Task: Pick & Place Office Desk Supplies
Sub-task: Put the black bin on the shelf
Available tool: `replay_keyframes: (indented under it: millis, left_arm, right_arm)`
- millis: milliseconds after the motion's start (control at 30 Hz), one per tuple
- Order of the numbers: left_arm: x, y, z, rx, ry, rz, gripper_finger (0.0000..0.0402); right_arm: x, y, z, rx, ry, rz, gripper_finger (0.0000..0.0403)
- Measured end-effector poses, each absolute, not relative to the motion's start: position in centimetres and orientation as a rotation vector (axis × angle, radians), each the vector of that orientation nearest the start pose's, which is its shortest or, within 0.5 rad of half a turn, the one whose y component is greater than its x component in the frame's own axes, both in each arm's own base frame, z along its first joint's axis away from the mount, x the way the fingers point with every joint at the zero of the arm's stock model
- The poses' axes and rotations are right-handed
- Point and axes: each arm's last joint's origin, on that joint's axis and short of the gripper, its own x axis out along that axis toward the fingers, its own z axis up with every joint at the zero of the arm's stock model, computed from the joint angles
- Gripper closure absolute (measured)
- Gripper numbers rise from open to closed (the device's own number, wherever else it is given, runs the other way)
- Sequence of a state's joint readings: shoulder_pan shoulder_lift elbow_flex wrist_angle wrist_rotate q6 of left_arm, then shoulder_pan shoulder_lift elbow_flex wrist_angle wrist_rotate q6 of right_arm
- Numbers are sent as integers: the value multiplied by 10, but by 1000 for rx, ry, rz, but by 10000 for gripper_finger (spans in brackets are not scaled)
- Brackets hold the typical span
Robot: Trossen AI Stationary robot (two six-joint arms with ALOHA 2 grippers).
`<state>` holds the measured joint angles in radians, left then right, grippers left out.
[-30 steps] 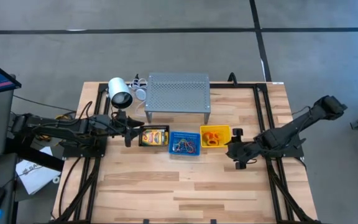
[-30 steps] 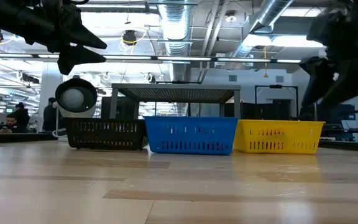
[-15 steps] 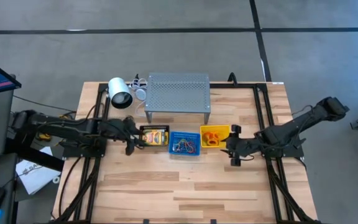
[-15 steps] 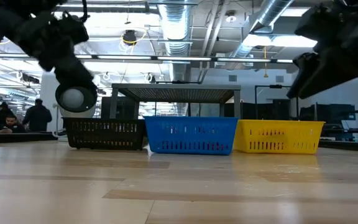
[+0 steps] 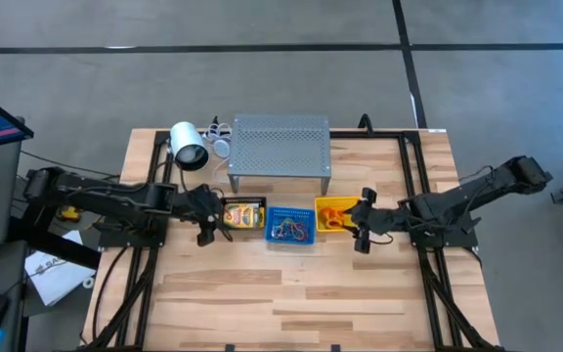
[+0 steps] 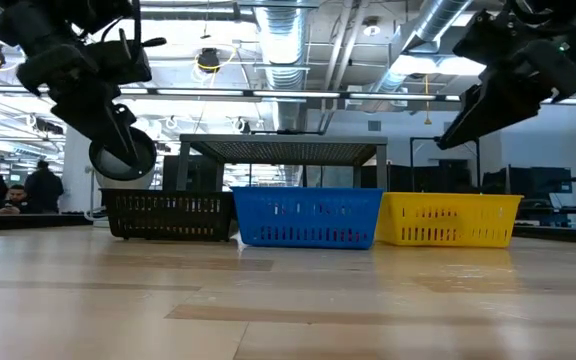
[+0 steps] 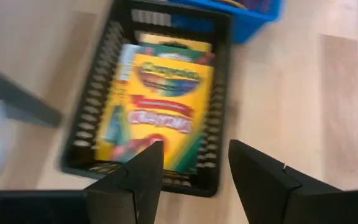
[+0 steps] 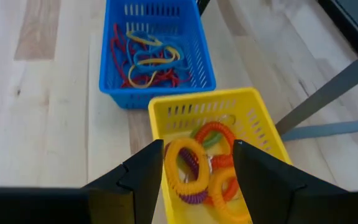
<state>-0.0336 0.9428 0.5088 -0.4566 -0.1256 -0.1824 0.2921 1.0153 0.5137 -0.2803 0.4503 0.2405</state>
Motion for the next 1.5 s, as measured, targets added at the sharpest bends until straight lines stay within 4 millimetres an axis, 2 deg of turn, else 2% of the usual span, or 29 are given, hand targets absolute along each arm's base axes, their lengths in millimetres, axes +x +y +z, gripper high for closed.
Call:
replay_keyframes:
  millis: [133,233,367,467,533,900,1167,1500]
  left_arm:
    - [175,1,195,-90,844,270,234]
    - [176,3,197,-79,810,372,256]
    - [175,8,196,-73,796,489,315]
    - [175,12,195,-86,804,517,371]
    - [178,16,192,-83,815,531,393]
    - [191,37,168,-117,940,595,400]
    - [195,39,160,-129,991,573,399]
    - [201,40,177,-106,931,587,400]
  right_arm:
    - [190,41,199,-35,667,-245,214]
    - [190,41,200,-31,657,-245,214]
    - [191,41,201,-27,650,-244,214]
    - [191,41,201,-17,648,-248,214]
    - [191,41,201,-10,647,-249,214]
    - [195,48,208,11,553,-210,214]
    - [193,55,208,14,556,-178,214]
    - [193,56,208,13,556,-175,214]
